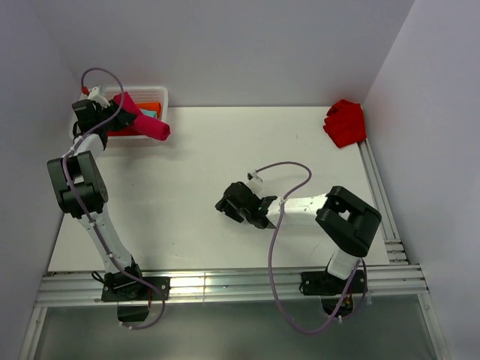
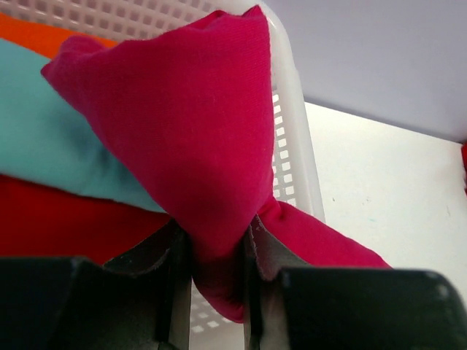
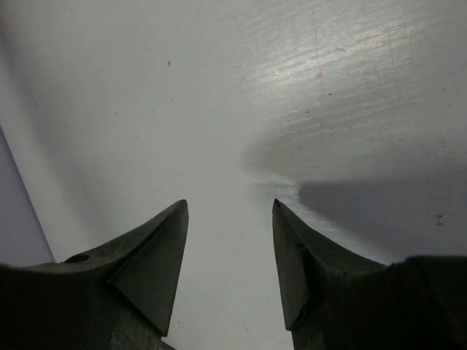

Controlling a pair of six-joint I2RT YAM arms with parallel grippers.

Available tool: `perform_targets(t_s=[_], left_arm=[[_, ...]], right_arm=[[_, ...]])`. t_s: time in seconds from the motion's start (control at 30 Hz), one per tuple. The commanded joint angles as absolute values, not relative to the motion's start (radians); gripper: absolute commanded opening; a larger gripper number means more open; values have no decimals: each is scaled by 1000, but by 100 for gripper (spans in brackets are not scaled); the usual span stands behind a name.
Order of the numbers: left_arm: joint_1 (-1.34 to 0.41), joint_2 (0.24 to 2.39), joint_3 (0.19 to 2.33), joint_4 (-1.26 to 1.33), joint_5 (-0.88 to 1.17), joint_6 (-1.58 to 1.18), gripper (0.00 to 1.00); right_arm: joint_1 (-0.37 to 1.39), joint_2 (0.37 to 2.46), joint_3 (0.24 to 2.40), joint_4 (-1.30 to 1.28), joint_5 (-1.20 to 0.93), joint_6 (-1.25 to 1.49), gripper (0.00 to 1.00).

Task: Roll the t-shirts
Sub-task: Place the rolled tshirt into the container

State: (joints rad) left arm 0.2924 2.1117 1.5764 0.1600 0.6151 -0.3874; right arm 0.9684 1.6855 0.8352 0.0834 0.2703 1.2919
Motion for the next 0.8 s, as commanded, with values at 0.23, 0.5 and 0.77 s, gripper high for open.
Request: perform_targets(t_s=[0.23,0.5,0.77], left_arm=[[333,1988,1445,354,417,-408,0],[367,2032,1473,331,312,-457,0],[371,2114,1535,299,244,-506,0]], right_arm=[[976,1730,848,138,268,1292,57],[976,1753,859,138,252,1282,57],[976,1763,858,135,238,1278,57]])
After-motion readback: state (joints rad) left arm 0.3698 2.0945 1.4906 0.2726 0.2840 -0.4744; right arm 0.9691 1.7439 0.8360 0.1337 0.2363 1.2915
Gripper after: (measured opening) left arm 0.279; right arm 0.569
